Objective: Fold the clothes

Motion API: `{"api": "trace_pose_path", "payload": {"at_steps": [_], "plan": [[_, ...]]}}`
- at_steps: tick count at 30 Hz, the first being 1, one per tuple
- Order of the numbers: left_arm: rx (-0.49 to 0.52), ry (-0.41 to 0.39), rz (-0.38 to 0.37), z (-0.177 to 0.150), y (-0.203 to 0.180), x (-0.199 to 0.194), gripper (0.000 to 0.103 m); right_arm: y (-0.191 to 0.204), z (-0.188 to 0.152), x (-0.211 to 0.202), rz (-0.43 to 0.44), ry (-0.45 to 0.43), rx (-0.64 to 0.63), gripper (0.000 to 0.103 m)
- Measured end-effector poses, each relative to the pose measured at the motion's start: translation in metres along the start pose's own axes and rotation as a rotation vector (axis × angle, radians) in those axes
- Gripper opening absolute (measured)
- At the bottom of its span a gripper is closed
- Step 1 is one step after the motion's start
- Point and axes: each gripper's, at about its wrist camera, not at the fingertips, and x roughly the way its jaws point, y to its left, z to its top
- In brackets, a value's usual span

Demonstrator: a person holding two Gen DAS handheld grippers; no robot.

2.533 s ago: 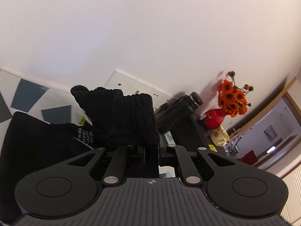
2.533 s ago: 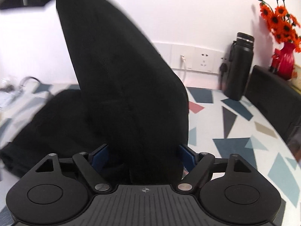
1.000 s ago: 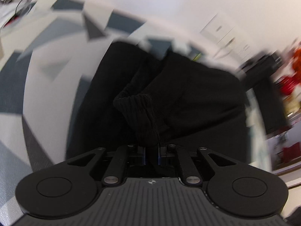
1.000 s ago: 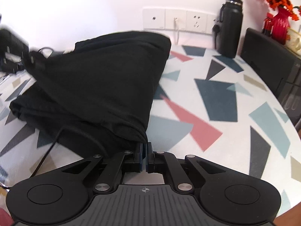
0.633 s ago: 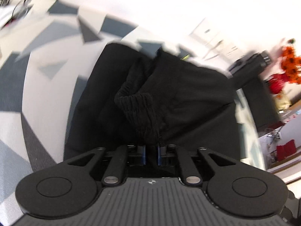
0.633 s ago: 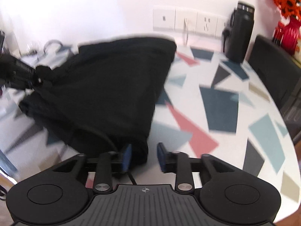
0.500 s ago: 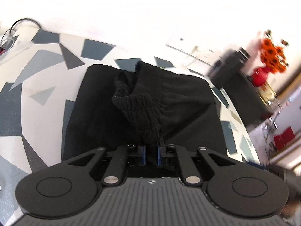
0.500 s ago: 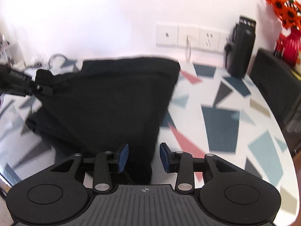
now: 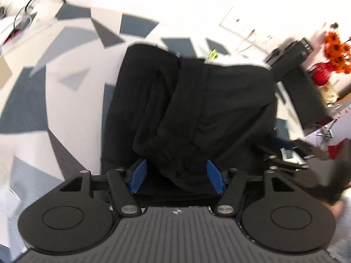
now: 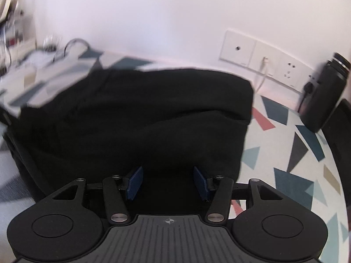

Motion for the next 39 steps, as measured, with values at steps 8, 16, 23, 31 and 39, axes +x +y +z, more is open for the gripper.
{"api": "trace_pose_path", "payload": {"at_steps": [8,16,23,31,39], "plan": [[-0.017,-0.096,-0.058,0.078,-0.004,0.027,0.056,0.015,-0.007,0.016,-0.026,0.017,-0.03,0.049],[-0.153,-0.019,-0.102,0.123,-0.006,0.104,0.042,0.013,-0.009,0.018,-0.019,0.009,-0.015,0.049],[-0.163,-0.011,-0.12,0.127,-0.001,0.113,0.032,0.012,-0.01,0.018,-0.015,0.0,-0.004,0.049],[-0.116,-0.142,-0.069,0.117,-0.014,0.097,0.005,0.011,-0.01,0.019,-0.013,0.001,-0.01,0.049],[-0.147,-0.292,0.053,0.115,0.005,0.061,0.005,0.002,0.017,-0.002,0.044,-0.037,0.052,0.063]]}}
